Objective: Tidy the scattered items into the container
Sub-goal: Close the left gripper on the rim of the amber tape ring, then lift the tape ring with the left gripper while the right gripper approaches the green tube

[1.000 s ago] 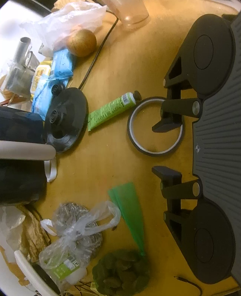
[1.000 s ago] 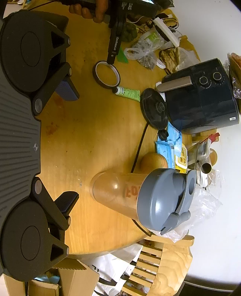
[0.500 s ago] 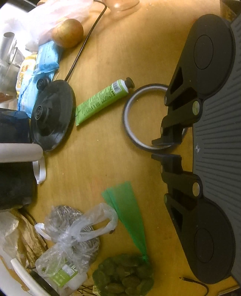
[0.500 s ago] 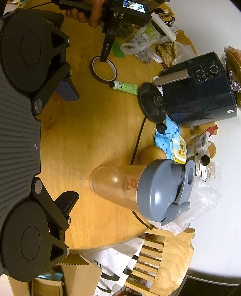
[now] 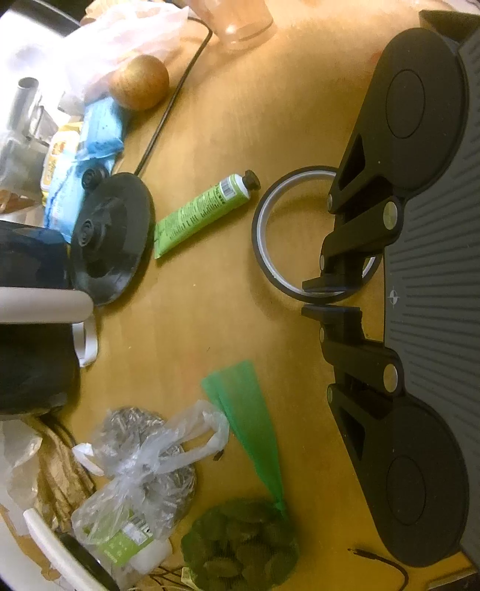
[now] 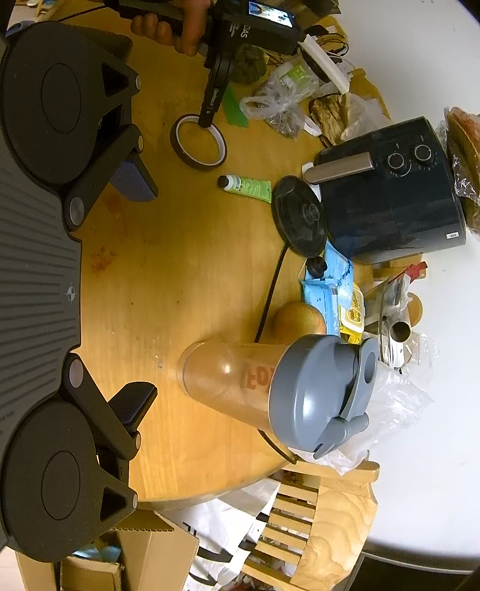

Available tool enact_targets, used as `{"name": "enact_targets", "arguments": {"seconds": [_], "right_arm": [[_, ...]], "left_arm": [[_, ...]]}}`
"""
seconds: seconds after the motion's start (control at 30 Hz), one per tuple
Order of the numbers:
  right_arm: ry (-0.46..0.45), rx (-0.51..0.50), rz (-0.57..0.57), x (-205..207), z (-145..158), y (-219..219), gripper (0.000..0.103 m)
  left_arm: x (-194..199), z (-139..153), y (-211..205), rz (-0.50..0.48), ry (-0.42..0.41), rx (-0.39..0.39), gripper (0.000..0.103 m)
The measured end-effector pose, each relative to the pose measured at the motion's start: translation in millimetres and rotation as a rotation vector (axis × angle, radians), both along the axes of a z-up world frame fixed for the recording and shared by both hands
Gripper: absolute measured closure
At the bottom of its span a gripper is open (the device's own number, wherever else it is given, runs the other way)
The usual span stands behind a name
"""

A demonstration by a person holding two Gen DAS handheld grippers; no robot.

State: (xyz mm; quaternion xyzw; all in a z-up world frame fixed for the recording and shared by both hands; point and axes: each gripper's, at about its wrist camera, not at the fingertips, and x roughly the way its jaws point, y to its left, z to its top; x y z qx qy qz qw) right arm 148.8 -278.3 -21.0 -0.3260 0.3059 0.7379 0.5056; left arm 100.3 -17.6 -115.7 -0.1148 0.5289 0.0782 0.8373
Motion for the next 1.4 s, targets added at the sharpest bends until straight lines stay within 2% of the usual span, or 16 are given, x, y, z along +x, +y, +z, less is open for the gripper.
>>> {"name": "enact_targets", "arguments": {"seconds": [1.0,1.4], "right_arm": [[0.014,0.029,0.124,-42.2,12.1,-20.4,0.000],[0.012,0.034,0.189,-64.3,13.4,-9.2,0.000]], "left_arm": [[-83.8,73.6,5.1,0.037,-0.160,-0.064,0.096],[-109.4,87.1,16.7,0.094,-0.196,-0.076,0.096]]}}
